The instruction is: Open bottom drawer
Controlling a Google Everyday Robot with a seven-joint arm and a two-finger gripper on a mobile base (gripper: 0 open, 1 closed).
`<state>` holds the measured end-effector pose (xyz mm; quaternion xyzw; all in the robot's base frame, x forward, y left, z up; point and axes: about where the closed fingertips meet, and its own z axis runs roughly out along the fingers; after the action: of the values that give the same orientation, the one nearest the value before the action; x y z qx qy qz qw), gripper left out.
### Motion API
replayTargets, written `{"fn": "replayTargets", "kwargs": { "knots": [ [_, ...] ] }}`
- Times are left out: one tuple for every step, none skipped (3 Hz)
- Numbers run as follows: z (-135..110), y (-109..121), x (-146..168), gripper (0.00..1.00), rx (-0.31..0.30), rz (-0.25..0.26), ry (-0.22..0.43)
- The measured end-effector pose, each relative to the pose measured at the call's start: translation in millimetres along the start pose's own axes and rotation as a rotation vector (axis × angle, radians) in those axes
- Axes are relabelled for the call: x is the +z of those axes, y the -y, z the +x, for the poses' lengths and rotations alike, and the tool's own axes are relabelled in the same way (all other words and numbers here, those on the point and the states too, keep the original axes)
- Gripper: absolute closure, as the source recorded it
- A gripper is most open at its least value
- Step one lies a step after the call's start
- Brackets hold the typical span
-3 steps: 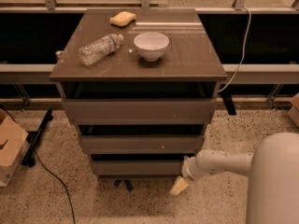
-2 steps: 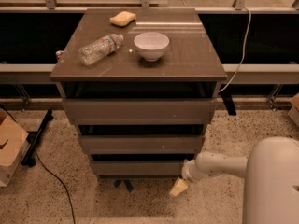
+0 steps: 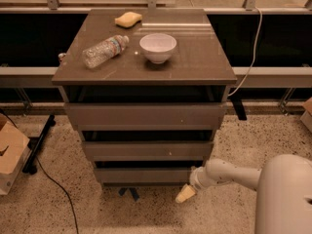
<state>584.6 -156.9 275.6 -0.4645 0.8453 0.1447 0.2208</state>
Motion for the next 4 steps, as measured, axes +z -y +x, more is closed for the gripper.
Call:
{"fn": "replayTargets", "kwargs": {
  "knots": [
    [-3, 9, 14, 0.0, 0.0, -0.011, 0.026],
    [0, 19, 30, 0.0, 0.012, -0.024, 0.039],
    [8, 31, 53, 0.0, 0.042, -0.045, 0.049],
    [10, 43, 67, 0.0, 0.058, -0.055, 0.065]
  ]
}}
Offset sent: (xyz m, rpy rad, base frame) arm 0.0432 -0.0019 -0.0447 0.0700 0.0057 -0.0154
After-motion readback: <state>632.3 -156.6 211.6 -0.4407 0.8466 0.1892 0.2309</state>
